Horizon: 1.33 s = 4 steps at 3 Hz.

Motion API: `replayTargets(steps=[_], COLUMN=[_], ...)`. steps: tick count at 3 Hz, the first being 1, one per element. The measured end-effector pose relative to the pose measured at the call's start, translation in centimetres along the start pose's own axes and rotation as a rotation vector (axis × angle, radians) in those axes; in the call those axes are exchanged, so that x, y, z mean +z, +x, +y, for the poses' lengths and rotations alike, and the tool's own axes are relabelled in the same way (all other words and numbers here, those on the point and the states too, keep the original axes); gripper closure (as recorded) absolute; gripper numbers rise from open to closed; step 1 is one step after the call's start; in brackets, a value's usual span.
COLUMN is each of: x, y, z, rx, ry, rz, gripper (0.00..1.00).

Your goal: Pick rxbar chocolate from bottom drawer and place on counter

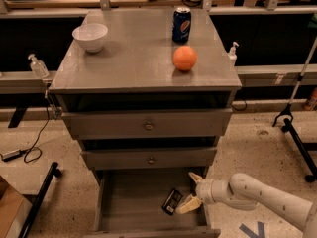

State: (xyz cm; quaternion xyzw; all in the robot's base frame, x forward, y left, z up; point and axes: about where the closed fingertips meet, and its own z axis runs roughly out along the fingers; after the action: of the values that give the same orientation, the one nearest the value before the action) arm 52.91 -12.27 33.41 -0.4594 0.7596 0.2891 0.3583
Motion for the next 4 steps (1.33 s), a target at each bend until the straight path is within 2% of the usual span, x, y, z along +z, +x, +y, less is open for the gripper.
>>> replayTargets(steps=[1,2,3,4], x=[2.8,5.7,5.7,7.1], y=[2.3,4.9,4.9,4.3], z=[-0.8,-1.6,-1.6,-1.5], rx=[0.035,0.068,0.068,0.075], ry=[0.025,0.045,0.045,0.052], rz=[-0.045,-0.037,-0.037,-0.069], gripper=[0.0,0.0,0.0,0.0])
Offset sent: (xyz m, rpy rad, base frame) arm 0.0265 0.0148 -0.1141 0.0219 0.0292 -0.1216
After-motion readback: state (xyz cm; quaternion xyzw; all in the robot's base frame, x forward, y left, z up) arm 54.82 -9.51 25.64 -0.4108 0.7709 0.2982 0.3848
